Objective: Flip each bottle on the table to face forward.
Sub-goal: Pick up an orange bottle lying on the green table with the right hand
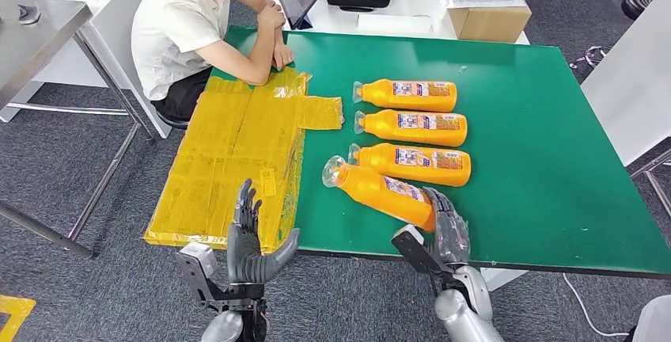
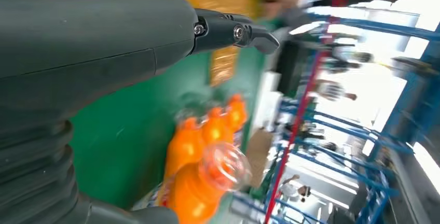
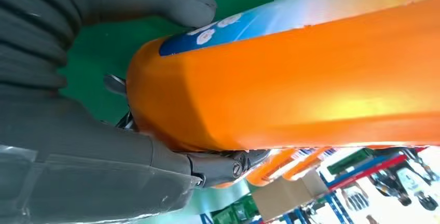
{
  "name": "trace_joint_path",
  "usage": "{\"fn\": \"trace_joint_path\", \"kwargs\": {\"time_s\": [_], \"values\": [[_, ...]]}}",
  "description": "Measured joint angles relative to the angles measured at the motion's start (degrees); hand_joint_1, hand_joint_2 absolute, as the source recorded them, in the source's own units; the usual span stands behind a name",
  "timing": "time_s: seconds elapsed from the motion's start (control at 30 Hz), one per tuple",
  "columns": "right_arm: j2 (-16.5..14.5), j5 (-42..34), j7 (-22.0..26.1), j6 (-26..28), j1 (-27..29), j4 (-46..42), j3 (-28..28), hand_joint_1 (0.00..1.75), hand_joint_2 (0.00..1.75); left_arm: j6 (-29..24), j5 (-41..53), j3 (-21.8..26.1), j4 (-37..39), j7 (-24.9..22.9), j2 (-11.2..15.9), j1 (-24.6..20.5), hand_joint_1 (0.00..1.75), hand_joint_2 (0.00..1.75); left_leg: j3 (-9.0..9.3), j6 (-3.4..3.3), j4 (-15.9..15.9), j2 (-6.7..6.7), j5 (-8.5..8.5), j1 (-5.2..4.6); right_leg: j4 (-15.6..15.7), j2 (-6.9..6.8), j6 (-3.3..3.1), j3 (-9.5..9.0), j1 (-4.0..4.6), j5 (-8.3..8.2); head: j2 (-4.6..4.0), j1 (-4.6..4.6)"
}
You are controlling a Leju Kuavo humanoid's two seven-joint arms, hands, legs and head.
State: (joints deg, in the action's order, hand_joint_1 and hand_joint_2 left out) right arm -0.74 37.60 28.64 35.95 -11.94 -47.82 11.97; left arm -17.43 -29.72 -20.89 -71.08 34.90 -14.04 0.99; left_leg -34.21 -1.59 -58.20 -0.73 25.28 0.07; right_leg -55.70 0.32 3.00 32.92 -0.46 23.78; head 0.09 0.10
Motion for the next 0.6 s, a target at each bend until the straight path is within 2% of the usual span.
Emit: {"fn": "trace_joint_path", "kwargs": {"time_s": [0.13,0.27,0.43,0.6], "values": [[-0.71,-0.07,0.56,2.65,1.35,-2.95,-0.26,1.75,1.75,1.95,-6.9,0.38,-0.01,-4.88,0.15,1.2,0.0,1.75,-0.21,0.02,0.0,0.02,-0.03,0.0,-0.02,-0.03,0.0,0.19,0.0,0.0,0.0,-0.01],[-1.18,1.01,0.81,3.47,1.8,-4.26,-0.32,1.75,1.75,3.63,-9.48,0.27,0.24,-6.69,0.32,1.4,0.0,1.75,-0.31,0.03,0.0,0.06,-0.03,0.0,-0.01,-0.08,0.0,0.26,-0.01,0.01,0.0,0.01],[-2.42,-3.46,3.77,-0.4,1.96,-4.72,0.63,1.75,1.75,8.26,-11.27,-1.9,2.81,-9.0,0.98,0.02,0.0,1.75,-0.36,0.03,0.0,0.14,-0.03,0.0,-0.01,-0.17,0.0,0.29,-0.01,0.01,0.0,0.01],[-3.88,-4.73,4.79,-4.25,2.13,-5.5,5.66,1.75,1.75,13.07,-8.43,-5.4,6.31,-7.89,1.28,-2.31,0.0,1.75,-0.37,0.03,0.0,0.14,-0.05,0.0,-0.02,-0.18,0.0,0.31,0.0,0.01,0.0,0.01]]}}
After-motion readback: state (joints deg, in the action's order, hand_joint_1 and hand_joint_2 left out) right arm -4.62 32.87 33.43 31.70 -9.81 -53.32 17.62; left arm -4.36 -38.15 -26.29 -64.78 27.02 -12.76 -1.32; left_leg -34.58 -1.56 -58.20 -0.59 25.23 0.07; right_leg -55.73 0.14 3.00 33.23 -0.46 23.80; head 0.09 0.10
